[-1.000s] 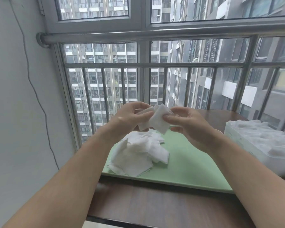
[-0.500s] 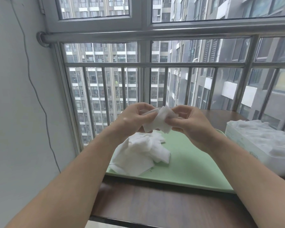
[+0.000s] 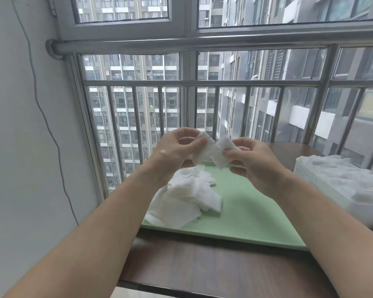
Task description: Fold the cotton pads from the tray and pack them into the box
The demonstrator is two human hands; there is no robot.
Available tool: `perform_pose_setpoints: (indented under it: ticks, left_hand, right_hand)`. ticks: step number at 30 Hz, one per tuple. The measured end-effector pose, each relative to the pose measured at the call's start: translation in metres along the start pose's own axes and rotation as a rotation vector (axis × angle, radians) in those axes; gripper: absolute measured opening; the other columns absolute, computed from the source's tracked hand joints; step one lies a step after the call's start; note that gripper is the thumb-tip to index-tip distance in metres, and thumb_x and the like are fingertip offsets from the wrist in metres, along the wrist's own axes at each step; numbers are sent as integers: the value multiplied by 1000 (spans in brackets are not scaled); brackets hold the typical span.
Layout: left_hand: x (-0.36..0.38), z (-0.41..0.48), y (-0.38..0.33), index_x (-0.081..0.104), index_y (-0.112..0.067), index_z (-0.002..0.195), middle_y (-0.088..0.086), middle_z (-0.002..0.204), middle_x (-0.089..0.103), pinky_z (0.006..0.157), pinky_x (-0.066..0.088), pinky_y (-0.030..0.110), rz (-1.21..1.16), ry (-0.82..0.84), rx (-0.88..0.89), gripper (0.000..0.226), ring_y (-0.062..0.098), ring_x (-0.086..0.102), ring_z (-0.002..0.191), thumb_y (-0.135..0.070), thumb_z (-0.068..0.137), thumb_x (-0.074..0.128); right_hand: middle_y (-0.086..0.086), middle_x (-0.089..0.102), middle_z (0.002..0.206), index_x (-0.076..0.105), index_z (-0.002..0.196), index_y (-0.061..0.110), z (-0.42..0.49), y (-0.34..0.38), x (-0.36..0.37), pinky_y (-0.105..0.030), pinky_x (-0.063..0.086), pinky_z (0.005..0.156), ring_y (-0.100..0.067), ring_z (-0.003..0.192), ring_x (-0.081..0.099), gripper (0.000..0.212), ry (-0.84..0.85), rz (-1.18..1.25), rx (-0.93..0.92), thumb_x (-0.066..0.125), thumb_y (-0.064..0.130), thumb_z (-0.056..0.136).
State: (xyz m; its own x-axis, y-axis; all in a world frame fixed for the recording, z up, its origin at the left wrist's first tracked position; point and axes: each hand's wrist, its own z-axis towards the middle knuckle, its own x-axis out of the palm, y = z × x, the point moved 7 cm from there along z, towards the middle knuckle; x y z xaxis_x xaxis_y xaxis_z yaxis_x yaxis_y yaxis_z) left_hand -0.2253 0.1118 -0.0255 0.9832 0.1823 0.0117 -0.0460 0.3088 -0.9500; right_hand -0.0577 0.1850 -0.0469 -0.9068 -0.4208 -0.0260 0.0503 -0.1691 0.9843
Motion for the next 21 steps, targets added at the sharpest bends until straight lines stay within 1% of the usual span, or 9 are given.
perform_pose_setpoints:
  ticks: [2,4,7,11,15,18,21]
  left_hand:
    - [6,-2,-1,68,-15,96,1,88,77,63,56,28,-5,42,16,23,17,73,82,-25,77,77]
    - [10,-3,-2,68,-13,97,6,93,77,70,59,32,11,60,34,25,22,74,86,-23,77,79]
    - [12,-4,-5,68,-9,101,8,95,77,76,61,38,86,46,76,23,24,74,87,-19,84,79]
    - [13,-5,-9,68,-10,98,8,93,77,73,63,39,161,7,128,21,23,74,84,-15,82,81]
    - [12,-5,-10,68,-9,98,13,97,75,68,62,35,183,-16,145,22,21,72,81,-11,81,82]
    - [11,-4,-9,68,-11,96,15,98,75,68,62,35,208,-25,163,23,28,72,85,-13,80,84]
    - [9,-2,-8,68,-14,95,13,97,75,70,63,40,268,-29,191,22,33,73,87,-15,80,85]
  right_hand:
    - [-11,71,96,63,105,8,-3,2,7,-30,50,71,-23,82,66,19,71,7,1,71,6,88]
    - [-9,71,87,63,96,11,-6,4,13,-30,52,71,-21,76,64,15,137,9,-5,74,5,86]
    - [-7,70,78,66,92,10,-9,5,18,-31,53,72,-18,69,63,13,188,11,-16,75,4,84]
    - [-6,70,75,68,94,8,-9,6,19,-29,54,69,-16,66,63,13,191,23,-18,75,6,83]
    - [-6,69,74,68,94,7,-9,6,19,-29,53,69,-16,66,63,9,203,51,-8,73,7,86]
    - [-8,67,76,70,93,5,-8,6,20,-29,52,68,-18,66,62,4,217,72,1,68,5,90]
    - [-11,66,78,70,100,-4,-7,6,20,-30,51,68,-19,66,61,13,207,68,7,60,1,92]
